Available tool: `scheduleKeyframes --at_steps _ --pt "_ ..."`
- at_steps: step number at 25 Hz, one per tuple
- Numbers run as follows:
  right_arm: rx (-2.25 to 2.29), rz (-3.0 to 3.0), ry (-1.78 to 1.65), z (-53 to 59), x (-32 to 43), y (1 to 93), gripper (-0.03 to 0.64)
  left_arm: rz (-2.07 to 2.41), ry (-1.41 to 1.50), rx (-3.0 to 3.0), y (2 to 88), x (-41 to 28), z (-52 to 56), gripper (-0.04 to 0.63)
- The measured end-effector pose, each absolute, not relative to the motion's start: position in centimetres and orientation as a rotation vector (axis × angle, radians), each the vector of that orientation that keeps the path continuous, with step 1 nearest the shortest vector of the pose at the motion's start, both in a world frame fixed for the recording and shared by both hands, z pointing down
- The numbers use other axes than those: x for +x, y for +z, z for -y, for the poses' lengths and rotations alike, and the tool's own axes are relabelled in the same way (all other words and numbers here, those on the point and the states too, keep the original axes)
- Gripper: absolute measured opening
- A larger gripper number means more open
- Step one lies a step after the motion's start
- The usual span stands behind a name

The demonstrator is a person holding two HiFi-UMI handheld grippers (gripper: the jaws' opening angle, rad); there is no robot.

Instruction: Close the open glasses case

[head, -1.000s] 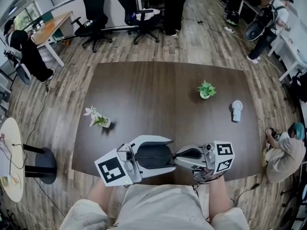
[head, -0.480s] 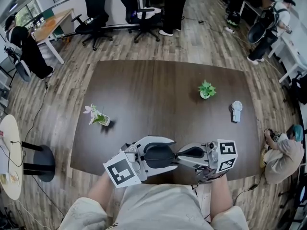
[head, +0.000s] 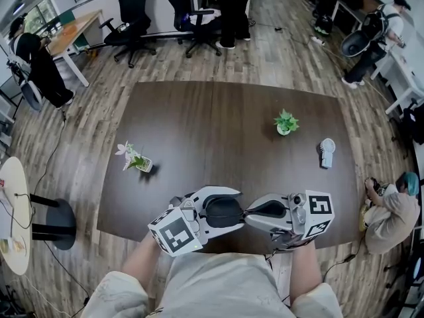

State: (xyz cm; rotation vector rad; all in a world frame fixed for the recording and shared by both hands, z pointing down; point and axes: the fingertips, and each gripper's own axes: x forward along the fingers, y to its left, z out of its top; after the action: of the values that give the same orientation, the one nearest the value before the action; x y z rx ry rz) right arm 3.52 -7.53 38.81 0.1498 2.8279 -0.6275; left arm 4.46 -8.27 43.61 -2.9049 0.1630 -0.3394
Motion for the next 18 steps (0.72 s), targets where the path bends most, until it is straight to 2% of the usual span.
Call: scheduleKeyframes --at_steps 18 --pt "-0.052 -2.793 -0.677 10.0 5.0 40.6 0.0 -0.318 -0.382 -2.922 44.3 2.9 10.1 0.262"
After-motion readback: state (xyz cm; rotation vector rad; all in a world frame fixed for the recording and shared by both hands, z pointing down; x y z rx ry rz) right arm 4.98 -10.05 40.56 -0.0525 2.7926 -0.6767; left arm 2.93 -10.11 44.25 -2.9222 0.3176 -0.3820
